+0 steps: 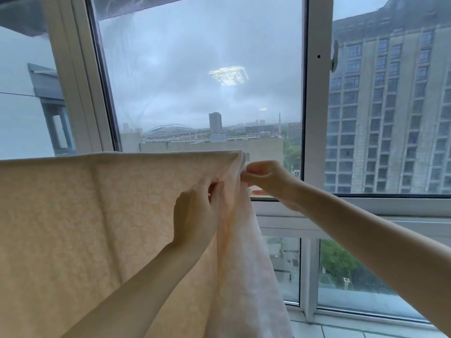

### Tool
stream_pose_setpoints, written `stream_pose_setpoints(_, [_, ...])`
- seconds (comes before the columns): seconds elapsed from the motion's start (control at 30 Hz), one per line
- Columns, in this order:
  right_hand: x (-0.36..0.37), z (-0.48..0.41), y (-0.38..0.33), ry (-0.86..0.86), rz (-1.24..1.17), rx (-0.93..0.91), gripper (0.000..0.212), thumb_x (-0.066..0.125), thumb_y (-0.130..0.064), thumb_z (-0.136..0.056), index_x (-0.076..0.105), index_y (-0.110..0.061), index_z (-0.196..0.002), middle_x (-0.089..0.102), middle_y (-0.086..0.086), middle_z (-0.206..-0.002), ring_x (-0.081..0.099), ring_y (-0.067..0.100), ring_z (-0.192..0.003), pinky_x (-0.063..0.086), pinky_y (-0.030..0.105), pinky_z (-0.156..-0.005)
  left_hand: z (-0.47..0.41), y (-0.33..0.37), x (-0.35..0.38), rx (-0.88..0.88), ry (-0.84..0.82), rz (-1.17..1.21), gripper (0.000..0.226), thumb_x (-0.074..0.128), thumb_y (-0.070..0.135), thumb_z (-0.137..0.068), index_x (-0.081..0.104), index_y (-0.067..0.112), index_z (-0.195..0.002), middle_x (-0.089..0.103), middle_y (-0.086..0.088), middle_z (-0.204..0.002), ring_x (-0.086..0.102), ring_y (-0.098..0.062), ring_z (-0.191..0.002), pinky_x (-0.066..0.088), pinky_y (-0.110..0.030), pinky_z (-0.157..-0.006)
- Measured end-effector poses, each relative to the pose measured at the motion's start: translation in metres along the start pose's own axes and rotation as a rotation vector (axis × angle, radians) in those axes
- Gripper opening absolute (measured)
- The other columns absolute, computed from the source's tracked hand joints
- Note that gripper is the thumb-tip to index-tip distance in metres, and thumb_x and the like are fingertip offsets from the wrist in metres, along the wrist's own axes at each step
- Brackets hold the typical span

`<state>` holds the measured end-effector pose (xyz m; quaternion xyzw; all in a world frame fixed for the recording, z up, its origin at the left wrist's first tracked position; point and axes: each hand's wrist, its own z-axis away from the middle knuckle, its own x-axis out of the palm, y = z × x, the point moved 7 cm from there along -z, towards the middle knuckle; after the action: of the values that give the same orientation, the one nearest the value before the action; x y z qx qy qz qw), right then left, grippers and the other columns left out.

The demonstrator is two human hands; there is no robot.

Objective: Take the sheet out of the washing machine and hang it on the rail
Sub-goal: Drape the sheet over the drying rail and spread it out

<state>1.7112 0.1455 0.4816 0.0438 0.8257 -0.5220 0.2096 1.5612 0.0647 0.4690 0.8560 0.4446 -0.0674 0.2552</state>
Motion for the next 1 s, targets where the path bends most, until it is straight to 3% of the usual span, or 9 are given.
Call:
stream_pose_setpoints(0.07, [-0.012,-0.002,-0.002,0.073,-0.012,0.004,0.011,0.065,-0.023,-0.088,0.072,-0.017,-0.084,0.073,0.006,-0.088,0.065,0.015,-0.084,0.054,0.041,-0.091,-0.01,-0.001,-0.004,0.03,0.03,0.001,0.015,0.059,0.025,-0.094,0.067,0.014,-0.087,0.066,0.004,-0.067,0.061,-0.01,-0.058,0.049,-0.03,-0.054])
stream_pose_setpoints(0.23, [-0.045,-0.017,-0.025,0.209,-0.018,-0.054,0.012,0.064,-0.02,-0.089,0.07,-0.024,-0.079,0.071,0.0,-0.084,0.062,0.01,-0.075,0.053,0.042,-0.087,-0.05,0.019,-0.013,0.139,0.111,0.016,0.012,0.059,0.018,-0.093,0.067,0.013,-0.085,0.066,0.005,-0.071,0.062,-0.01,-0.065,0.052,-0.034,-0.061])
stream_pose_setpoints(0.43, [-0.073,-0.043,-0.04,0.365,0.061,-0.124,0.021,0.062,-0.016,-0.09,0.067,-0.025,-0.071,0.066,-0.005,-0.074,0.06,0.004,-0.061,0.046,0.013,-0.053,-0.084,0.041,-0.002,0.193,0.108,-0.006,0.016,0.055,0.023,-0.091,0.067,0.013,-0.087,0.069,0.001,-0.075,0.064,-0.018,-0.071,0.053,-0.036,-0.068])
stream_pose_setpoints(0.5, [-0.082,-0.05,-0.038,0.392,0.065,-0.118,0.017,0.063,-0.017,-0.09,0.068,-0.024,-0.075,0.066,-0.007,-0.074,0.061,0.006,-0.064,0.048,0.012,-0.054,-0.09,0.044,-0.004,0.173,0.142,0.019,0.016,0.057,0.022,-0.091,0.067,0.012,-0.086,0.069,0.003,-0.074,0.063,-0.015,-0.07,0.052,-0.036,-0.069])
stream_pose_setpoints(0.67, [-0.078,-0.062,-0.01,0.364,0.179,-0.062,0.015,0.062,-0.022,-0.091,0.074,-0.012,-0.092,0.07,0.003,-0.081,0.065,0.015,-0.075,0.054,0.028,-0.071,-0.086,0.046,0.01,0.205,0.068,-0.028,0.015,0.054,0.021,-0.09,0.066,0.013,-0.084,0.069,-0.002,-0.076,0.063,-0.022,-0.071,0.051,-0.039,-0.07])
stream_pose_setpoints(0.9, [-0.076,-0.081,-0.02,0.37,0.265,-0.095,0.021,0.06,-0.02,-0.092,0.073,-0.005,-0.085,0.063,0.007,-0.069,0.054,0.013,-0.061,0.045,0.022,-0.057,-0.099,0.042,0.005,0.151,0.072,-0.048,0.015,0.054,0.02,-0.088,0.067,0.013,-0.083,0.069,-0.003,-0.077,0.063,-0.025,-0.075,0.051,-0.037,-0.072])
stream_pose_setpoints(1.0, [-0.058,-0.075,0.005,0.258,0.338,-0.041,0.023,0.06,-0.019,-0.092,0.07,-0.005,-0.075,0.056,0.005,-0.062,0.043,0.011,-0.053,0.036,0.019,-0.049,-0.075,0.036,0.021,0.17,-0.029,-0.062,0.015,0.054,0.025,-0.089,0.065,0.017,-0.085,0.069,-0.002,-0.076,0.064,-0.026,-0.075,0.052,-0.038,-0.069])
